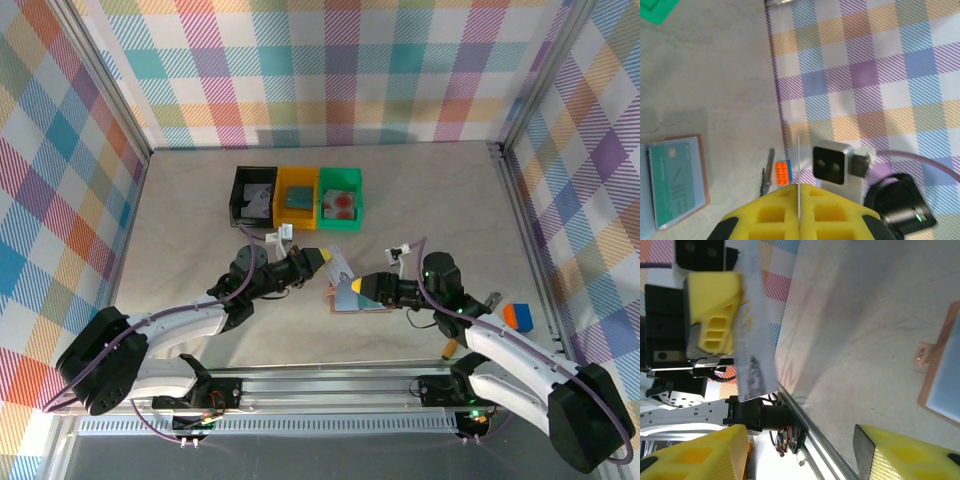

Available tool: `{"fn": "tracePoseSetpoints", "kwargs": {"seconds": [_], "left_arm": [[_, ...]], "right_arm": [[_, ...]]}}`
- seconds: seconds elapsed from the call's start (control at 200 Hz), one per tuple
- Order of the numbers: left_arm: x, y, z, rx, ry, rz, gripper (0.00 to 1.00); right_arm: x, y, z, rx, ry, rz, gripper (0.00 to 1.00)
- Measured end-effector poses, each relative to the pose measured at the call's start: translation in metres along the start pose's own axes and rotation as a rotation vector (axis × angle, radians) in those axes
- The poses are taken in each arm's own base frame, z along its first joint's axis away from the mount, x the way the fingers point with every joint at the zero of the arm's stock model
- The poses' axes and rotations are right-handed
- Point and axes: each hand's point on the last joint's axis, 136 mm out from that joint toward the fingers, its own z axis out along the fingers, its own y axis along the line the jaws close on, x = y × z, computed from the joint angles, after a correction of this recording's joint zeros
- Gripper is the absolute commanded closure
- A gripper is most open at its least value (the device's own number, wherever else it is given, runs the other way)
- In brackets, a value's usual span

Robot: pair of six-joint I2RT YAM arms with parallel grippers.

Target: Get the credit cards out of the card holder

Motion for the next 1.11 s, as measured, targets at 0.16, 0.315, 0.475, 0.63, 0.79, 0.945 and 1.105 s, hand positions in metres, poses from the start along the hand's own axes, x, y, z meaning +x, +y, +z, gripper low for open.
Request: {"fn": "tracePoseSetpoints", "kwargs": {"seconds": [0.16,0.315,0.475,0.63,0.79,0.945,1.105], "left_arm": [[-0.002,0.008,0.002,-0.045,-0.053,-0.003,1.0],[-0.008,0.011,0.003,-0.042,-0.103,-0.023,1.0],[-0.008,0.036,0.002,-0.067,-0.141,-0.076,1.0],[-0.013,0.037,0.003,-0.05,-0.172,-0.104,1.0],[-0.018,0.029,0.001,-0.025,-0.195,-0.103,1.0],[-0.014,0.022,0.001,-0.002,-0.19,-0.098,1.0],[-0.012,0.013,0.002,0.032,-0.187,-0.096,1.0]], "right_arm": [[-0.003,0.024,0.005,-0.061,-0.05,-0.074,0.42],[-0.013,0.029,0.008,-0.071,-0.102,-0.086,0.42],[-0.016,0.025,0.013,-0.056,-0.12,-0.064,0.42],[-0.019,0.026,0.014,-0.055,-0.139,-0.059,0.44],[-0.019,0.02,0.016,-0.037,-0.137,-0.024,0.45],[-0.019,0.01,0.022,-0.013,-0.133,0.017,0.46],[-0.021,0.009,0.025,-0.016,-0.141,0.03,0.47]]}}
